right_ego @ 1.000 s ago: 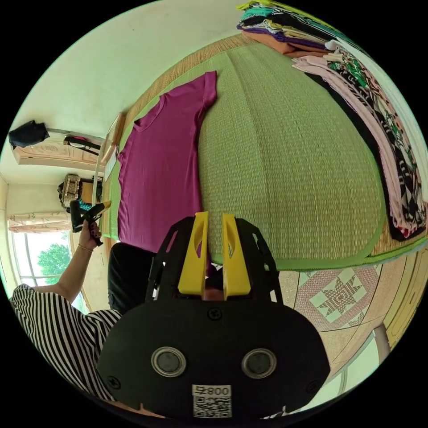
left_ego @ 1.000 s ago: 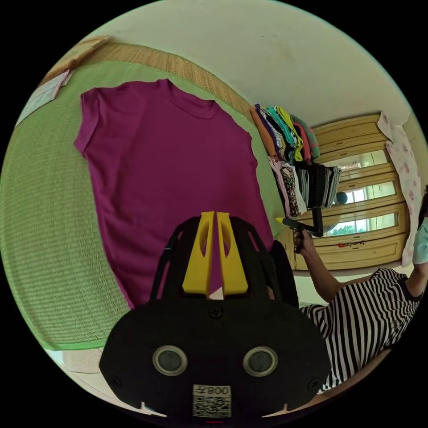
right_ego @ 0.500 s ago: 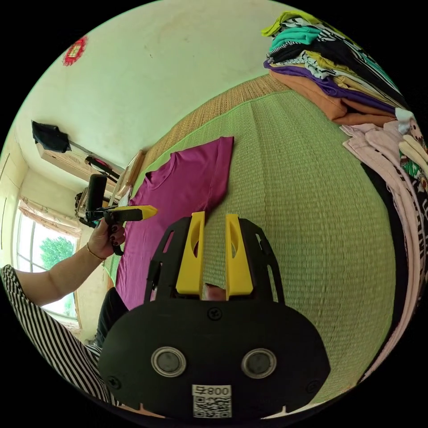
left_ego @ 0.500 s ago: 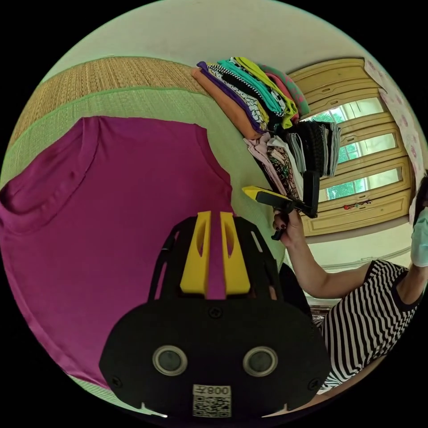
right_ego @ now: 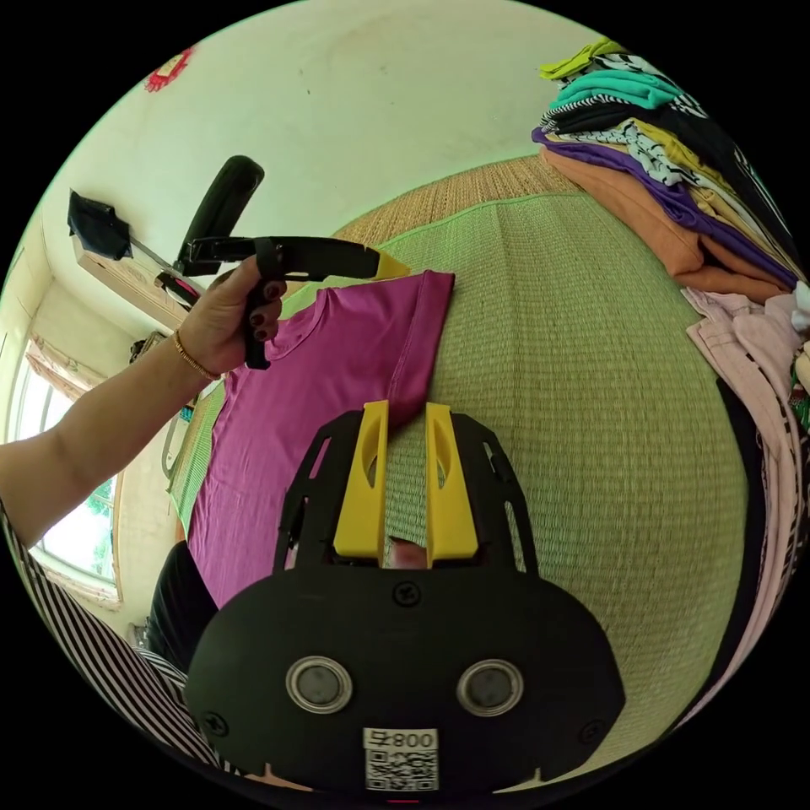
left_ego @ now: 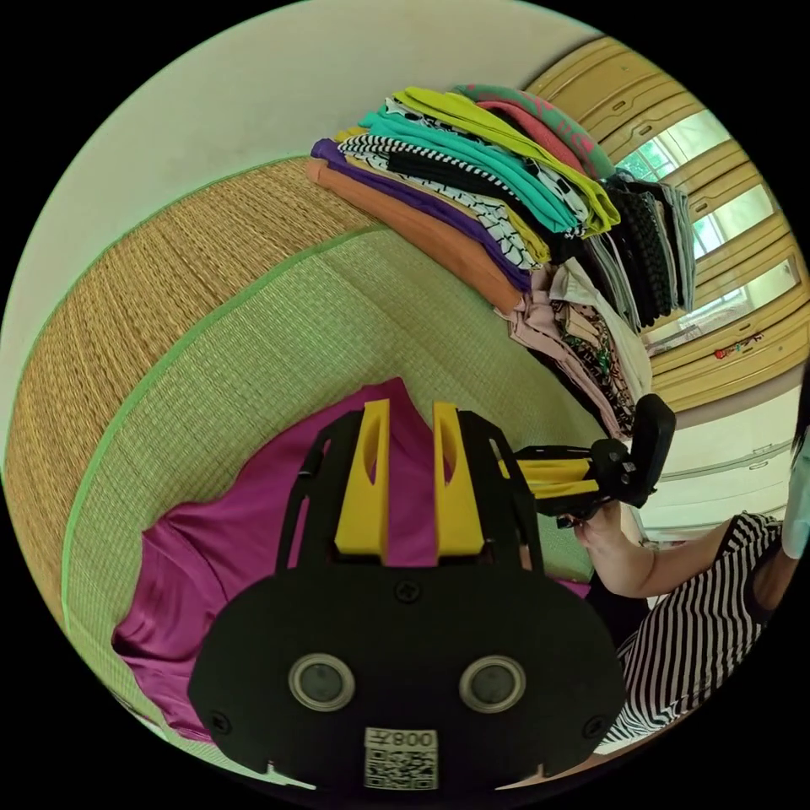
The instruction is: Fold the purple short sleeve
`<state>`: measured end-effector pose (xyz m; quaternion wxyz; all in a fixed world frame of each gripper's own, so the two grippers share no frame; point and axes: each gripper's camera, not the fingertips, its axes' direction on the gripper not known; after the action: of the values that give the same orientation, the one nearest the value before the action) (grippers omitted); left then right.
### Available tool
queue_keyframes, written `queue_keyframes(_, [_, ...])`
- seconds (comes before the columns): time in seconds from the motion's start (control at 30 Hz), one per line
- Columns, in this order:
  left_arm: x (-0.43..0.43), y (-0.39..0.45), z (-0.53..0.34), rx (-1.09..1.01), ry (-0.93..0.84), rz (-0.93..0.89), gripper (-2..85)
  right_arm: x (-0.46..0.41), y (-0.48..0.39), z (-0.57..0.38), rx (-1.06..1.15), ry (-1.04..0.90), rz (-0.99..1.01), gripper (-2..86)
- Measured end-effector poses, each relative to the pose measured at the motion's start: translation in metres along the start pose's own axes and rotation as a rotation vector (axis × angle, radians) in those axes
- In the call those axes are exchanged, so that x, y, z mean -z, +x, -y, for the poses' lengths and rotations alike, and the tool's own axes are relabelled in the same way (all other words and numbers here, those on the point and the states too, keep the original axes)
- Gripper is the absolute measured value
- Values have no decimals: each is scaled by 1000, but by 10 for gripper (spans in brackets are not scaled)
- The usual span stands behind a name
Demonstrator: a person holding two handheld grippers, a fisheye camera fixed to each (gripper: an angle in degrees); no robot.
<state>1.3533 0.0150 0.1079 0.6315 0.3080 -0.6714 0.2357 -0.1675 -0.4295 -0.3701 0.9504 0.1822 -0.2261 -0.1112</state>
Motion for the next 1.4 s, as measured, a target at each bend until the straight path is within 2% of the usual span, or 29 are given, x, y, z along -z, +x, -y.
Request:
queue_keyframes(0.27, [1,27,129,-67,-114,112,75,-22,6,-2,17,-27,15,32])
queue_keyframes(0.43, [4,35,182,-62,-167,149,35,-36,5,-4,22,-35,14,23])
queue_keyframes(0.63, [29,38,220,-50,-128,122,5,-51,9,-7,15,-34,36,16])
queue_keyframes(0.9, [73,37,243,-57,-16,30,9,-65,6,-11,45,-5,68,11])
queue_keyframes(1.13, [68,49,276,-166,-114,91,47,-83,13,-12,35,-17,89,11])
queue_keyframes(1.3, [51,62,295,-254,-229,247,27,-95,18,-12,29,-28,97,11])
queue_keyframes(1.4, [54,58,296,-269,-232,257,15,-101,21,-12,25,-28,104,11])
